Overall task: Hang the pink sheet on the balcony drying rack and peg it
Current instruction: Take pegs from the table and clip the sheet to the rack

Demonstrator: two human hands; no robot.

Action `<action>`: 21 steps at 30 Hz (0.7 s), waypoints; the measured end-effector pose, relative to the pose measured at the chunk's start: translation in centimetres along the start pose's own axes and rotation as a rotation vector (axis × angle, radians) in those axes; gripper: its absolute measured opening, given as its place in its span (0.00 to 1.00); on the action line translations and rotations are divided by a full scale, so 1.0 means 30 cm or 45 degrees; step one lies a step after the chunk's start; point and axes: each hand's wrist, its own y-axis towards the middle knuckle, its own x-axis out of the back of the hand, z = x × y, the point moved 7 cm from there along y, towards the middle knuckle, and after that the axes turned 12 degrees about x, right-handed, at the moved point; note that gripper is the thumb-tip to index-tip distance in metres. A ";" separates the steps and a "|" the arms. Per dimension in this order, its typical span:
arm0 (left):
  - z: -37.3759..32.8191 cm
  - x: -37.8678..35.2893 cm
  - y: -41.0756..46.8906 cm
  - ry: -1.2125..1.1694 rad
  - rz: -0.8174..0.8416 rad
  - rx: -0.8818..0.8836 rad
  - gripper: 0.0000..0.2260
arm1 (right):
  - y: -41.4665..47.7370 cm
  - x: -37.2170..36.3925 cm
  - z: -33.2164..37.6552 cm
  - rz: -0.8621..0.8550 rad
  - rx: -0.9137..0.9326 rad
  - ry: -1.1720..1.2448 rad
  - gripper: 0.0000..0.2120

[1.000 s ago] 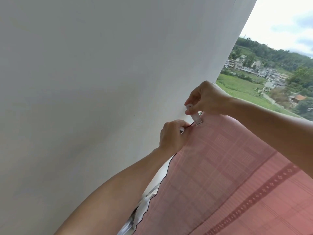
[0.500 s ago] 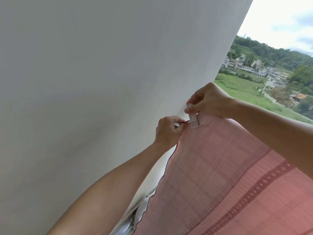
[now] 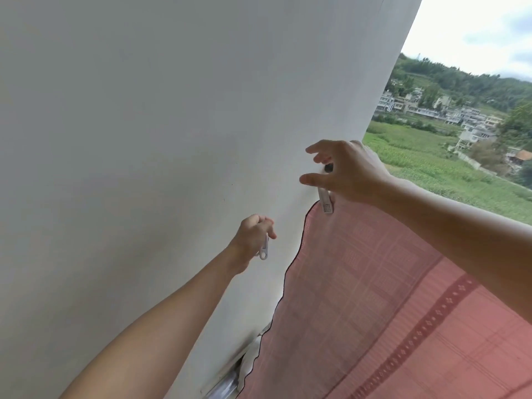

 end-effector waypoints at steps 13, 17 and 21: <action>0.346 0.217 -0.158 -0.081 -0.216 0.147 0.09 | -0.415 -0.716 0.145 0.427 -0.232 0.574 0.12; 0.435 0.176 -0.174 -0.294 -0.038 0.283 0.07 | -0.518 -0.860 0.172 0.462 -0.444 1.050 0.14; 0.534 0.134 -0.214 -0.571 0.075 0.434 0.06 | -0.608 -0.923 0.187 0.372 -0.632 1.285 0.20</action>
